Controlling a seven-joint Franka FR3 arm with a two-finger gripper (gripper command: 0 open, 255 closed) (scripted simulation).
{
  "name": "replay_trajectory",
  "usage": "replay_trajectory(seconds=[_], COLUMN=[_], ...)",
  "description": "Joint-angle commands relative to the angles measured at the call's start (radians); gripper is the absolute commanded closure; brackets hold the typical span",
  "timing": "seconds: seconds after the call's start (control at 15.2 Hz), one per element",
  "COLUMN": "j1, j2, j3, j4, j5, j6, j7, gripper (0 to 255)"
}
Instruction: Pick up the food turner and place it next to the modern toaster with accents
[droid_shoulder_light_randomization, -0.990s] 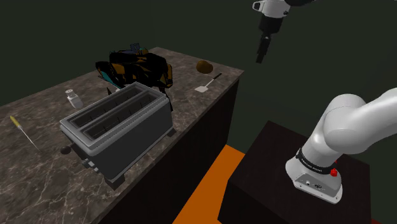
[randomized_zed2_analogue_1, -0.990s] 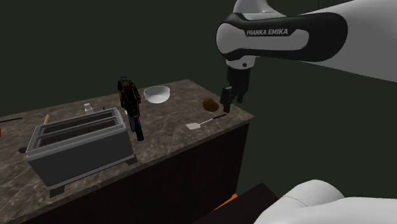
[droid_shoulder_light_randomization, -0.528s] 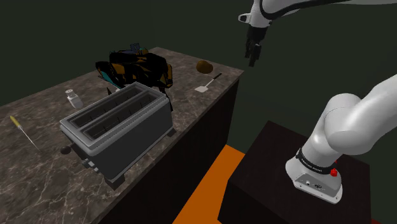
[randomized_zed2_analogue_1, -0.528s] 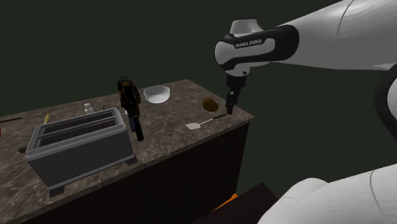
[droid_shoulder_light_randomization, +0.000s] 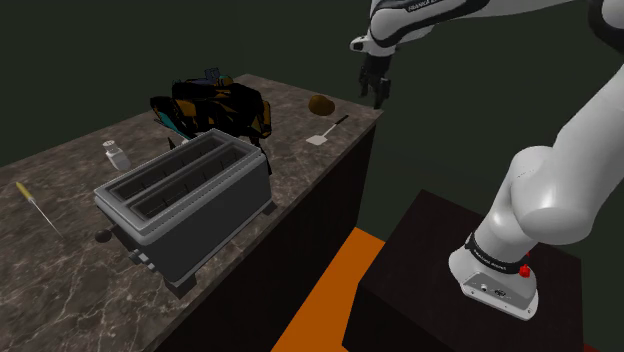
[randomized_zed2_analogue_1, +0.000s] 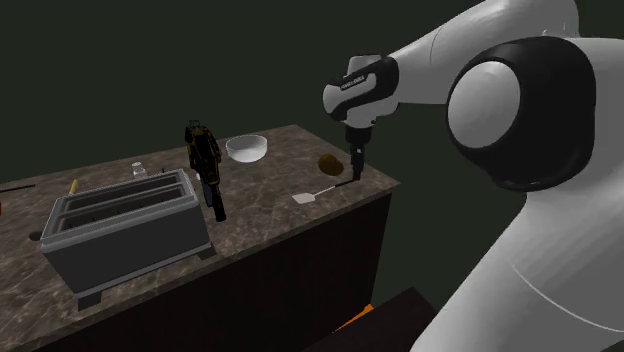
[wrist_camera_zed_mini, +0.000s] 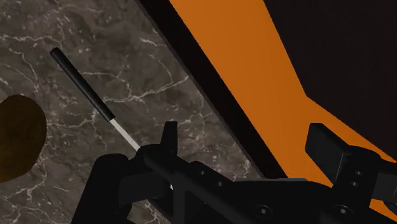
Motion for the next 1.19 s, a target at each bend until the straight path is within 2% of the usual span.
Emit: replay_trajectory(seconds=[0.0, 0.33, 0.73, 0.79, 1.12], j1=[0.009, -0.006, -0.054, -0.06, -0.067], j2=[0.095, 0.31, 0.541, 0.568, 0.597], j3=[-0.02, -0.011, 0.059, 0.07, 0.077], j4=[0.053, 0.201, 0.4, 0.426, 0.398], j5=[0.042, 0.144, 0.218, 0.223, 0.236], j6=[0.029, 0.063, 0.072, 0.072, 0.126], j7=[-0.125, -0.391, -0.647, -0.675, -0.683], gripper=[0, 0, 0, 0, 0])
